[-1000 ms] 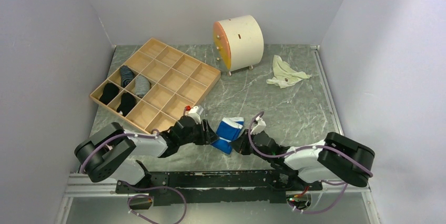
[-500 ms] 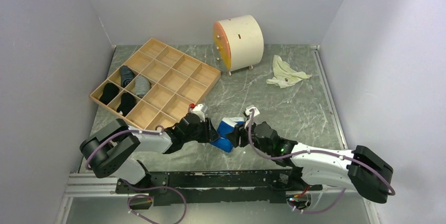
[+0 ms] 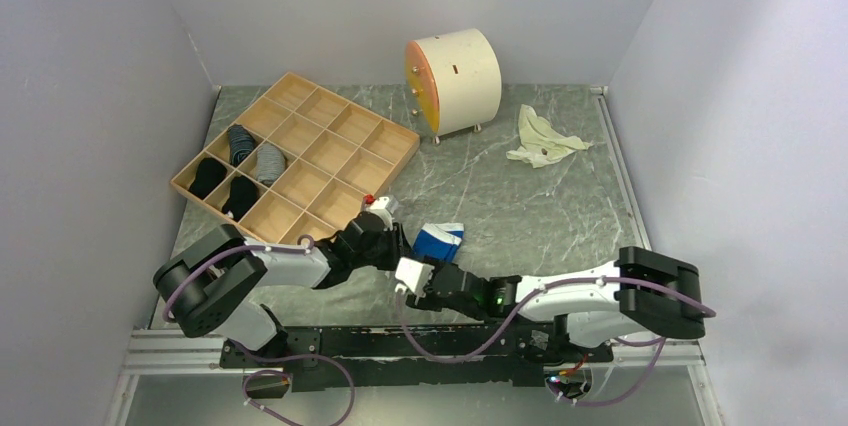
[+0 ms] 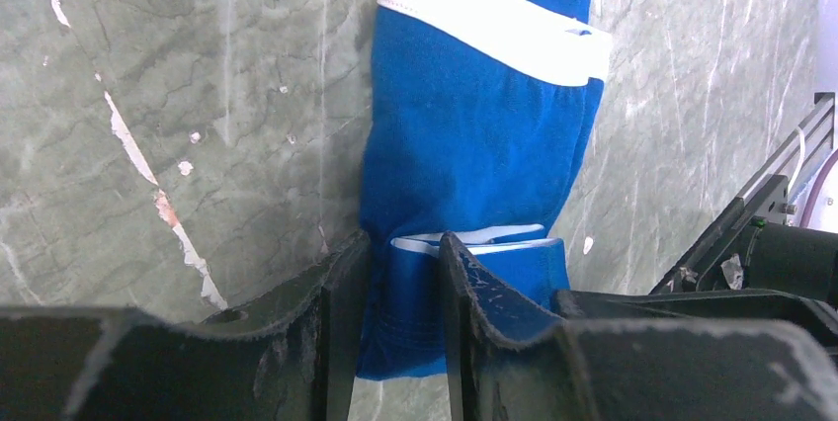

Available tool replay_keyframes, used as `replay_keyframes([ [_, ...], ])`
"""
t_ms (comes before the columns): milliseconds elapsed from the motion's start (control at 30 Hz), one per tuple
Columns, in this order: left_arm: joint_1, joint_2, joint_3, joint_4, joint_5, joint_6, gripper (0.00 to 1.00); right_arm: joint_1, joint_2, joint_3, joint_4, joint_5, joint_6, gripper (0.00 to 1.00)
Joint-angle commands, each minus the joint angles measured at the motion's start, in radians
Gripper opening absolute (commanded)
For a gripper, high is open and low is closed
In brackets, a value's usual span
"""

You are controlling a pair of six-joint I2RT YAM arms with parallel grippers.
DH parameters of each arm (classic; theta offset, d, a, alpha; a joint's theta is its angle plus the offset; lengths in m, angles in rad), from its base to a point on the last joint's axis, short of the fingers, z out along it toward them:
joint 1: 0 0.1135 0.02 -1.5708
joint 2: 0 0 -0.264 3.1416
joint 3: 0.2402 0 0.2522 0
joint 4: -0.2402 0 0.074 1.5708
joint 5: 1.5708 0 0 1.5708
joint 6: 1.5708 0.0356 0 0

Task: Roll the underwear
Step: Roll the underwear to the center of the board.

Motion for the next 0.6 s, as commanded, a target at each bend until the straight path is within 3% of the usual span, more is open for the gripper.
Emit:
replay_keyframes([
  [0, -0.007, 0.045, -0.020, -0.184, -0.024, 0.043, 0.39, 0.049, 0.040, 0.026, -0.004, 0.119, -0.176, 0.59],
  [267, -0.008, 0.028, -0.011, -0.208, -0.027, 0.055, 0.39, 0.058, 0.119, 0.001, 0.106, 0.121, -0.258, 0.59],
  [367, -0.007, 0.028, -0.017, -0.202, -0.024, 0.051, 0.39, 0.058, 0.177, 0.006, 0.129, 0.158, -0.283, 0.54],
  [467, -0.006, 0.014, -0.030, -0.197, -0.026, 0.045, 0.39, 0.057, 0.212, -0.007, 0.173, 0.179, -0.299, 0.41],
  [567, -0.006, 0.006, -0.040, -0.191, -0.021, 0.028, 0.41, 0.058, 0.207, 0.010, 0.151, 0.137, -0.295, 0.11],
])
